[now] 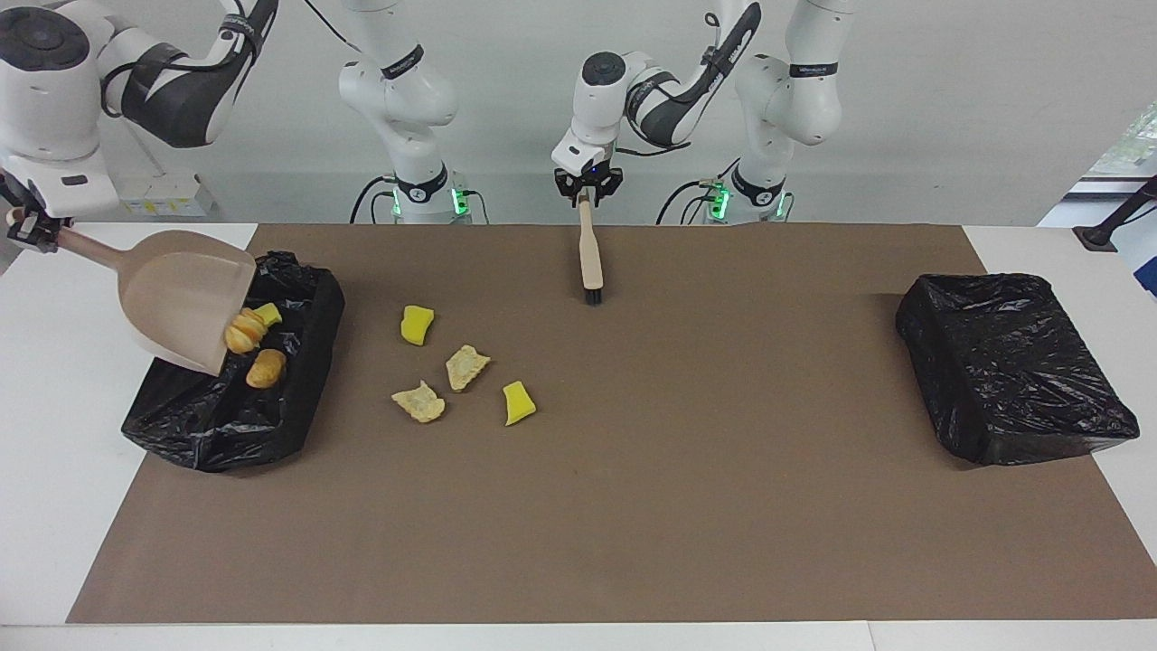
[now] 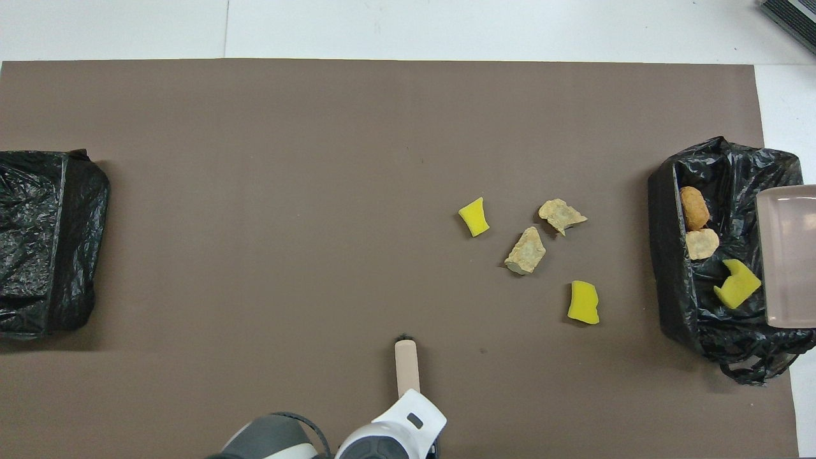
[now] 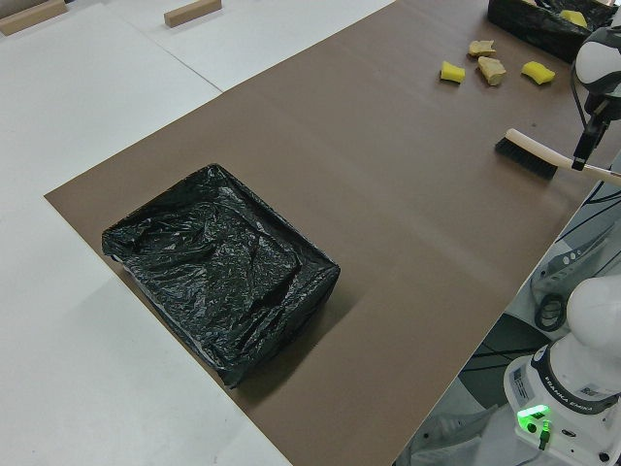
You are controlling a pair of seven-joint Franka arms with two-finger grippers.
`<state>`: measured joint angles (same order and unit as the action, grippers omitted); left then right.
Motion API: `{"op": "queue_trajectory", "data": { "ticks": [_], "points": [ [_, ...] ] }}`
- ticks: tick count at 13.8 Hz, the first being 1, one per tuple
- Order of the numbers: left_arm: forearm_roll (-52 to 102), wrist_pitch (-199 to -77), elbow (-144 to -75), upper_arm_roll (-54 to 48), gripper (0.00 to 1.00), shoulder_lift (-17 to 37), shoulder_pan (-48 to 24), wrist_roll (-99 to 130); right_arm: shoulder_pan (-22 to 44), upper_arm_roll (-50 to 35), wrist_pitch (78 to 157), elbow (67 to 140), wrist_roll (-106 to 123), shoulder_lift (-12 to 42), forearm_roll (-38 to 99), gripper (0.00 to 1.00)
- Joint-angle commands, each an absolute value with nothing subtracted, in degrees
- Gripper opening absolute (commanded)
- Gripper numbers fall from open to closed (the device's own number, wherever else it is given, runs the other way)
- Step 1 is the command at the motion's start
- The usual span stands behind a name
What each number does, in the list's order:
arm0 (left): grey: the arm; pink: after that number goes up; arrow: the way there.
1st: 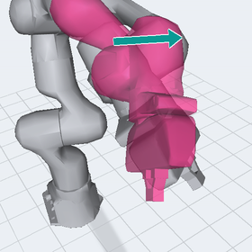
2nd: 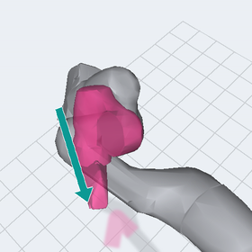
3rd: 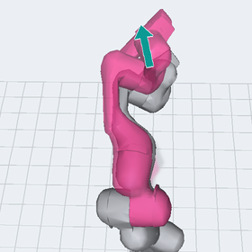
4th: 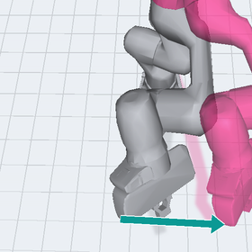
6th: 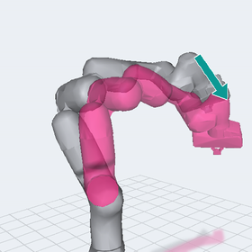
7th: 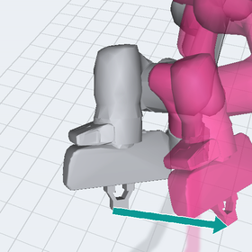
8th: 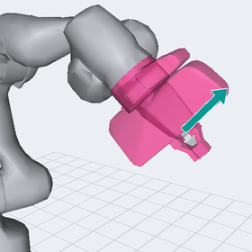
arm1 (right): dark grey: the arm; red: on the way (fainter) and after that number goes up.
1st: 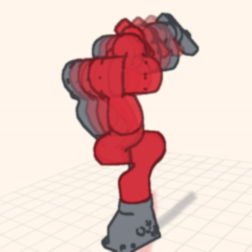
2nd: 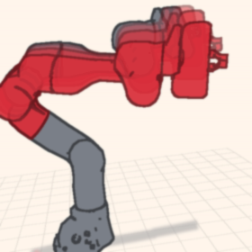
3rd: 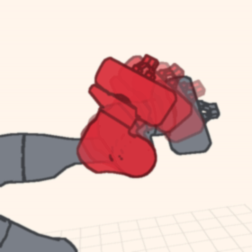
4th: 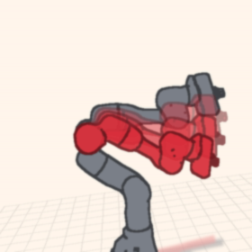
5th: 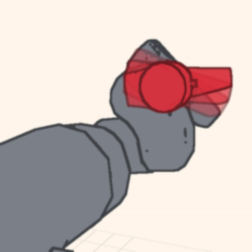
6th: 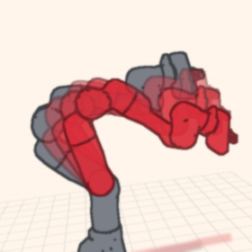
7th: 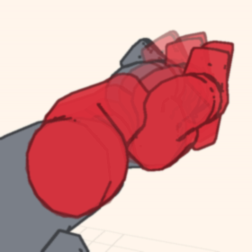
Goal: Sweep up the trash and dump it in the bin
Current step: 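Carry the empty dustpan back toward the table center with the right gripper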
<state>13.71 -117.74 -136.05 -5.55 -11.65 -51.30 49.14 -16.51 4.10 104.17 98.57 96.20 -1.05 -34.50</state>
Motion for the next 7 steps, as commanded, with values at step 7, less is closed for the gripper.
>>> {"op": "queue_trajectory", "data": {
  "ticks": [7],
  "points": [
    [3.52, -111.62, -129.57, -5.98, 1.0, -14.78, -18.94, 20.1, -7.84, -0.18, 92.3, 99.49, 61.67, -3.42, -18.04, 0.0]
  ]
}}
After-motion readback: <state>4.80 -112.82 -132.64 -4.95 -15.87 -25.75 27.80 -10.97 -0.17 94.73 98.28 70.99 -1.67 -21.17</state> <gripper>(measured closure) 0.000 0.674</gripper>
